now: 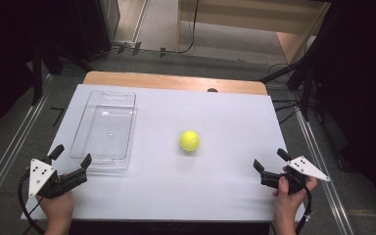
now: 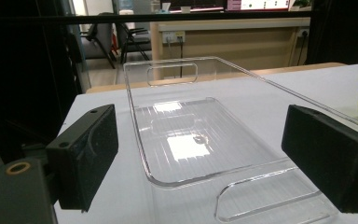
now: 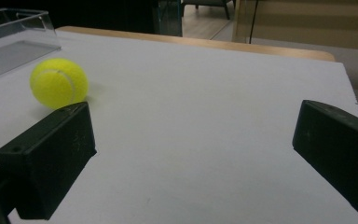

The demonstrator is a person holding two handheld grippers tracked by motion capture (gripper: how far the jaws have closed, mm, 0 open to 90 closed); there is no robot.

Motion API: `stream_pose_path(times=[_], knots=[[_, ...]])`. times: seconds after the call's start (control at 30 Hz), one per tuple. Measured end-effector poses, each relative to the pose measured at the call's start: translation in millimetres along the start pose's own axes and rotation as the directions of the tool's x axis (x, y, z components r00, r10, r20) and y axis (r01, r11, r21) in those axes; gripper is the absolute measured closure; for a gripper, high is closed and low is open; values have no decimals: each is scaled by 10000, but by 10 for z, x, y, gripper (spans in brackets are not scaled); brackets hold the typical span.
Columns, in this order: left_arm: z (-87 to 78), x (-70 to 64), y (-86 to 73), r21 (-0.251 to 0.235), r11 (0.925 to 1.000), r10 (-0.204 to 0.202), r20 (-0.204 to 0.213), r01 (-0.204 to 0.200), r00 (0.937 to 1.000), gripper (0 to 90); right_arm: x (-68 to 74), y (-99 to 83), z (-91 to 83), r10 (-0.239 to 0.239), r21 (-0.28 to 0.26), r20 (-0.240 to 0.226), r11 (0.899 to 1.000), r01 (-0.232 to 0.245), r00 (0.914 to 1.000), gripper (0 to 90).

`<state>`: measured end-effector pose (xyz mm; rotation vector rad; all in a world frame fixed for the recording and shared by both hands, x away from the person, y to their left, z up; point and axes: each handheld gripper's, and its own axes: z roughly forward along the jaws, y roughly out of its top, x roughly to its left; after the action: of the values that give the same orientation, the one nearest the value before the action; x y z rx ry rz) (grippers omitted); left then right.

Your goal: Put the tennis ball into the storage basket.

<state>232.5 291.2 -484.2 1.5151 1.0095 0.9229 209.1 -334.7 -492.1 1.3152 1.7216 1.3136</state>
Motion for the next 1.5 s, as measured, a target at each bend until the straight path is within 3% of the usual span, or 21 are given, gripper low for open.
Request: stream_pose_path(times=[0.13, 0.3, 0.5, 0.7, 1.07, 1.5], knots=[[-7, 2, -2, -43, 10000, 32, 30, -31, 10000, 113, 81, 74, 78, -534, 425, -140, 9976, 539, 9985, 0], [-7, 3, -1, -60, 10000, 18, 76, -17, 10000, 113, 226, 160, 203, -873, 929, -534, 9914, 920, 9947, 0], [0, -2, 0, -60, 10000, -33, 108, 33, 9999, 113, 347, 249, 354, -697, 1055, -1158, 9910, 820, 9908, 0], [2, 0, 1, -20, 10000, 20, 92, -20, 10000, 113, 427, 334, 493, -721, 1242, -1836, 9876, 959, 9803, 0], [5, -1, 1, -16, 10000, -2, 84, 2, 10000, 113, 521, 459, 598, -1235, 1359, -1754, 9796, 1482, 9767, 0], [6, 2, 2, -17, 10000, -12, 106, 12, 9999, 113, 608, 579, 768, -1183, 1635, -2383, 9735, 1599, 9640, 0]])
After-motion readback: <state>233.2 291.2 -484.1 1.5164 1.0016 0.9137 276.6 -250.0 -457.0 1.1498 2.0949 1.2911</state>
